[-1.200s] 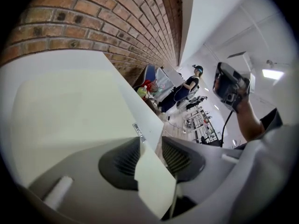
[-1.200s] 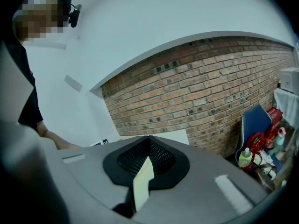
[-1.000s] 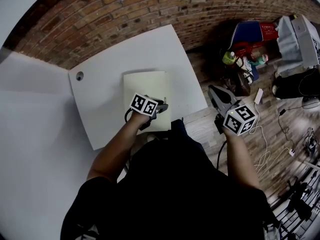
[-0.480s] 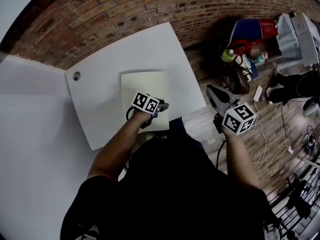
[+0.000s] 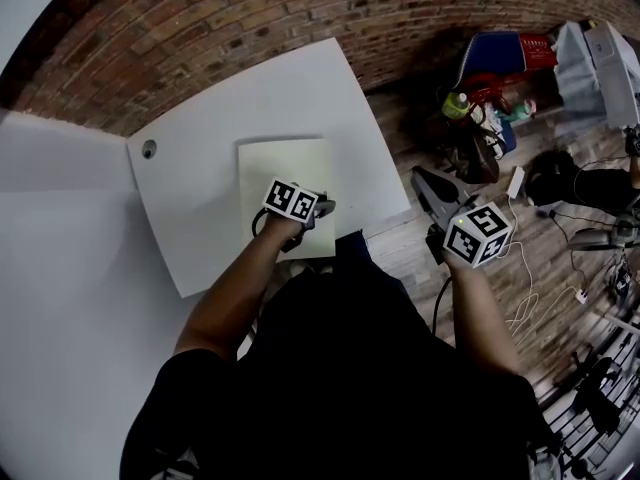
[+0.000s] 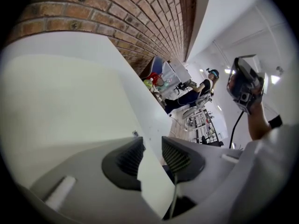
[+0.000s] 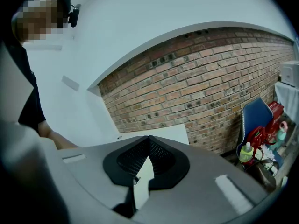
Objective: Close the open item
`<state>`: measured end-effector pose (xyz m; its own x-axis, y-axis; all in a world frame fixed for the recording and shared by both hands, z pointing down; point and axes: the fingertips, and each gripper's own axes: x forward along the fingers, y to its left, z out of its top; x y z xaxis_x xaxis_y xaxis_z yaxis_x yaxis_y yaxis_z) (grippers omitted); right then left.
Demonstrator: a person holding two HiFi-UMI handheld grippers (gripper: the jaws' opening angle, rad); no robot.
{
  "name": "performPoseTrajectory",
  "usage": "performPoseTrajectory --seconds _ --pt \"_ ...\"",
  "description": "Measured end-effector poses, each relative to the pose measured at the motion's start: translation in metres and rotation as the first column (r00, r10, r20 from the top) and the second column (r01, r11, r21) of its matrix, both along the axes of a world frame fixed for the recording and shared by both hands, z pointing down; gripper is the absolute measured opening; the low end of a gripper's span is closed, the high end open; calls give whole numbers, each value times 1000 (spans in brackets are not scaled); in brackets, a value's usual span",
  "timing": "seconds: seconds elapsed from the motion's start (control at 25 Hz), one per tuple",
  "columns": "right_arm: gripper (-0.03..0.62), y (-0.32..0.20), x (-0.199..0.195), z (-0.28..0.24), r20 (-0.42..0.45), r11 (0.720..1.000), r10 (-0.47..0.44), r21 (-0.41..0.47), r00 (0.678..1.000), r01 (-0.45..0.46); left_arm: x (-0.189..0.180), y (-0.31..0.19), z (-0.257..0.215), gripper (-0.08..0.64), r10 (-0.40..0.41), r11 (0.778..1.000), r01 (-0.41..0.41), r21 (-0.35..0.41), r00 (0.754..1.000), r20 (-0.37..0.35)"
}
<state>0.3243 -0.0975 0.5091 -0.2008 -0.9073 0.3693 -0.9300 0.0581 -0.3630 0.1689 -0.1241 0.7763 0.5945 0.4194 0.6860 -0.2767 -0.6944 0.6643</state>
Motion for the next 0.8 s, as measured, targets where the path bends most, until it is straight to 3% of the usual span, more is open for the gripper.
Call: performPoseTrajectory --seconds 0.2,0.4,0.8 --pt "3 -3 -5 2 5 1000 -17 -4 1000 17 0 -2 5 102 4 998 -6 61 1000 23" --pt "3 -5 -10 1 5 999 -35 -4 999 35 -3 -9 12 32 -47 998 46 44 999 27" --pt "3 0 -10 -5 -4 999 -34 7 999 34 -2 -7 4 31 -42 998 41 54 999 14"
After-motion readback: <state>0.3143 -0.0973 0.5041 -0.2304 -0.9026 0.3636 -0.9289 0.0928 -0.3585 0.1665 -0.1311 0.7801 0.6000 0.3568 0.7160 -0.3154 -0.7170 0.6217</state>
